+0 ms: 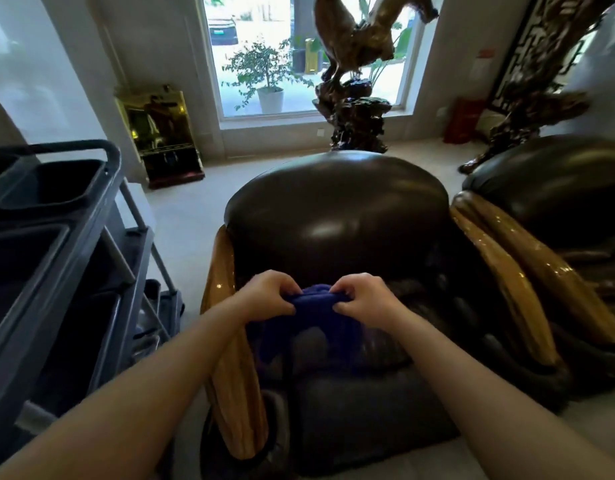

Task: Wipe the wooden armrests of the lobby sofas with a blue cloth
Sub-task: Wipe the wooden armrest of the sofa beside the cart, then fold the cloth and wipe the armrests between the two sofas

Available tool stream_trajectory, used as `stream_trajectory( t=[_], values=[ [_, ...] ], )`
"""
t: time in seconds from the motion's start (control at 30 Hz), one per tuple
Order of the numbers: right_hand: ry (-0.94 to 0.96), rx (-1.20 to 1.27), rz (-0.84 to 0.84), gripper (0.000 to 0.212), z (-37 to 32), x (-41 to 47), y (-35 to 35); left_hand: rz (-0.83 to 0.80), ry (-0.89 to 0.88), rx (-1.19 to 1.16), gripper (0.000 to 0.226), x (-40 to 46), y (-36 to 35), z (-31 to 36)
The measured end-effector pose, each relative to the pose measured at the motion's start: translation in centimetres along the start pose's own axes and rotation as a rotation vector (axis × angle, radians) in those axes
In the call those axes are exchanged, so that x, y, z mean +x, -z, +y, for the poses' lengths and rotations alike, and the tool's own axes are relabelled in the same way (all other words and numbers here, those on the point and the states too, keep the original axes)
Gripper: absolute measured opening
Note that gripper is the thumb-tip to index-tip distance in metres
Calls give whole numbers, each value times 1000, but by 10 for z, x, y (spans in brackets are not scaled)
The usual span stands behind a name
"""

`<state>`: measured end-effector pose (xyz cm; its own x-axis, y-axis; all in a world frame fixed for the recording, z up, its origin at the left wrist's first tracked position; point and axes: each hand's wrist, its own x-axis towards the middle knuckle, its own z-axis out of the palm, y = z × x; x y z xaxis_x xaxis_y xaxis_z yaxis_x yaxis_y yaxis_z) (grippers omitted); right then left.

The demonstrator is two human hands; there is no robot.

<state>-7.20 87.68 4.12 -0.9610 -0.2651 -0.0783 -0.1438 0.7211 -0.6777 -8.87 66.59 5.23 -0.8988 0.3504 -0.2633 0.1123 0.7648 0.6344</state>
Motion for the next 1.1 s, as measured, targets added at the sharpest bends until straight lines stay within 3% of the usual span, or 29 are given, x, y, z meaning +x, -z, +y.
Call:
stream_trajectory(
  t=[0.23, 0.47, 0.77, 1.1],
  values=[
    [7, -98, 176, 23, 34, -60, 136, 7, -165, 89, 33, 33, -9, 151],
    [-4, -140, 206, 21, 140, -125, 248, -16, -264, 86, 31, 85, -94, 282],
    [-138, -105, 124, 21, 294, -172, 333, -115, -293, 89, 26, 169, -225, 387],
    [-228, -35, 69, 19, 432, -117, 405, -171, -281, 70, 25, 317, -299, 442]
  ],
)
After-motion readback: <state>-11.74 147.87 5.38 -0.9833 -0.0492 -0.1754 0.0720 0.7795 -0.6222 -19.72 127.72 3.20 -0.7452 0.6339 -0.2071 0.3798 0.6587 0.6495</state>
